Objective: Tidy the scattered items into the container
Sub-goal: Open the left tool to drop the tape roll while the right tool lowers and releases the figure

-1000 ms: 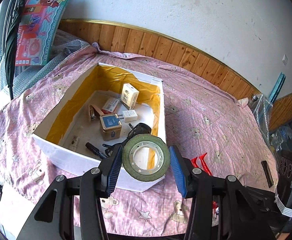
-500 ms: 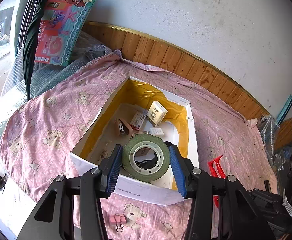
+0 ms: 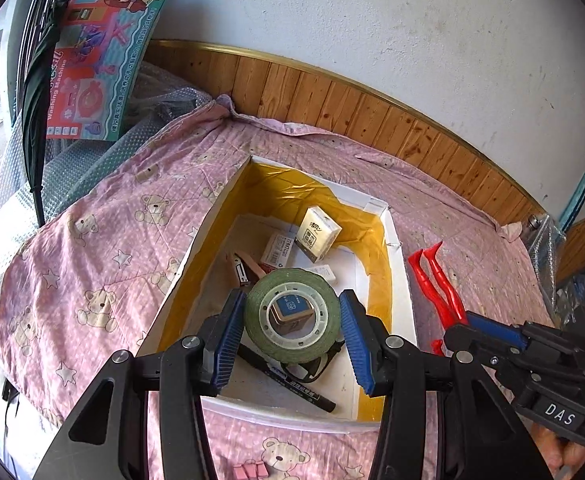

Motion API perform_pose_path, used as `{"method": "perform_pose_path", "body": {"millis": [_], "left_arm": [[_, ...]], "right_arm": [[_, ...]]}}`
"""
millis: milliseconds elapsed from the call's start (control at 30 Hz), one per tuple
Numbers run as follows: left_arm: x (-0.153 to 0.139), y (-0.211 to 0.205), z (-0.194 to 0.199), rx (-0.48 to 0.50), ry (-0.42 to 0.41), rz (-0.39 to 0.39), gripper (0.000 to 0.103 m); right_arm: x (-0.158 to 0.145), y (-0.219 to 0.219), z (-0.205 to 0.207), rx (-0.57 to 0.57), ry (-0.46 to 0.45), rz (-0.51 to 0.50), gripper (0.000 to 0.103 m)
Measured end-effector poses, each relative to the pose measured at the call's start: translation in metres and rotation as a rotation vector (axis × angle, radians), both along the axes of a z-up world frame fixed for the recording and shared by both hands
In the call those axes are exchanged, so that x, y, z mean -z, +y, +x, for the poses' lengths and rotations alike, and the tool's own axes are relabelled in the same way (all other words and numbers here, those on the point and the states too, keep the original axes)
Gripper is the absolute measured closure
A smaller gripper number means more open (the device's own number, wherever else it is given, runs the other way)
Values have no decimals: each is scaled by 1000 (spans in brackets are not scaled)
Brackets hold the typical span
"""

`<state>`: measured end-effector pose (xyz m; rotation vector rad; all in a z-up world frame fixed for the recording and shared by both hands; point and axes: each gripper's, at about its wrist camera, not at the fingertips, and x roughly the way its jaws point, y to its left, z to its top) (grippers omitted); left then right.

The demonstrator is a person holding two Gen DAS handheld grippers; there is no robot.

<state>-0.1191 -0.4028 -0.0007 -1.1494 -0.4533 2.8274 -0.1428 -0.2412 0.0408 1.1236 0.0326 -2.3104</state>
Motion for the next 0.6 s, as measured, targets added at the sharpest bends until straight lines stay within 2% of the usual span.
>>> {"method": "perform_pose_path", "body": {"millis": [233,367,600], "left_arm": [[10,-7,-24,27,-56,1,54],[23,-9,-33,58,-105,41,54],[33,-5,-44,72,-145,22,54]], "right_arm": [[7,-24,-42,-31,-21,42,80],[10,-41,-68,-56,-45,48,80],[25,-75,-113,-88,-110,68,80]]}}
